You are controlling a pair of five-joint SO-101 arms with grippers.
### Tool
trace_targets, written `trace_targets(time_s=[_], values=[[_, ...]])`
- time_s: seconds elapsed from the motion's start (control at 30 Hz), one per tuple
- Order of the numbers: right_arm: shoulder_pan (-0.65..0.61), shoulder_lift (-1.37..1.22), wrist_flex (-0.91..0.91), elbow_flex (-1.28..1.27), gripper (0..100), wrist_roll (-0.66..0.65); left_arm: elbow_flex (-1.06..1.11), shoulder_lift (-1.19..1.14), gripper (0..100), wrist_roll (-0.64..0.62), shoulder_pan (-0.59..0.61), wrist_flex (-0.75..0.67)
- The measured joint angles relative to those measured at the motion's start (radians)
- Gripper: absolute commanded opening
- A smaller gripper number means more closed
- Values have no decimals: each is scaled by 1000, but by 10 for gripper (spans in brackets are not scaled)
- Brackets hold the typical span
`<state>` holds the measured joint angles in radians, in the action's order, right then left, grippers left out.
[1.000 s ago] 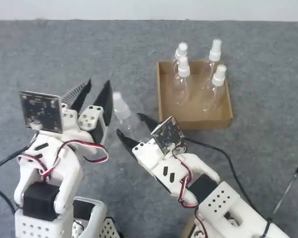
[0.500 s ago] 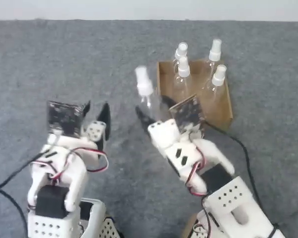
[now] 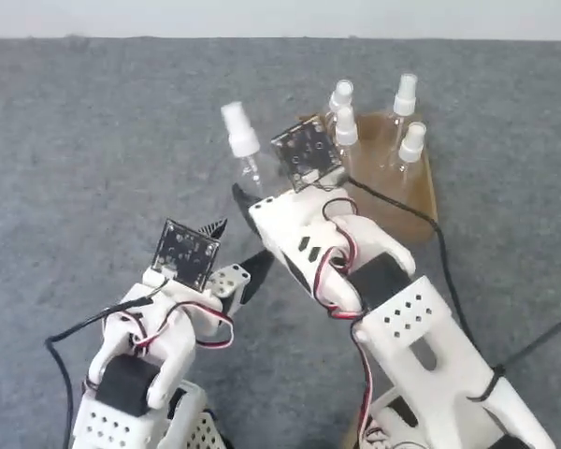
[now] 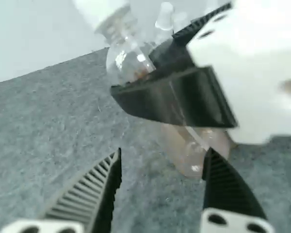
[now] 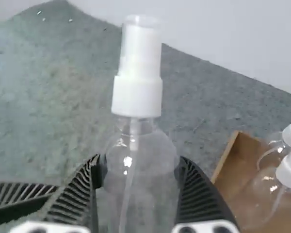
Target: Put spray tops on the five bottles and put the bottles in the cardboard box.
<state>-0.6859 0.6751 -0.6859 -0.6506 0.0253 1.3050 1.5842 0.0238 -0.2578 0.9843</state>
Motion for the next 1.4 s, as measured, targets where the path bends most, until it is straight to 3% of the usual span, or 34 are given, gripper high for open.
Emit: trace_targets(time_s=[0.57,0.67,0.77,0.9,1.13,1.4], values=[[8,178,-227,18,6,0,31,9,250,3,-6,-23],[44,178,-230,18,6,0,32,8,250,3,-9,-23],[160,180,-229,18,6,0,35,2,222,3,-5,-23],[292,176,-132,-3,6,0,35,9,157,3,-6,-23],[354,110,190,-250,6,0,40,12,15,3,101,-40],[356,107,466,-450,6,3,103,12,13,3,132,-126]])
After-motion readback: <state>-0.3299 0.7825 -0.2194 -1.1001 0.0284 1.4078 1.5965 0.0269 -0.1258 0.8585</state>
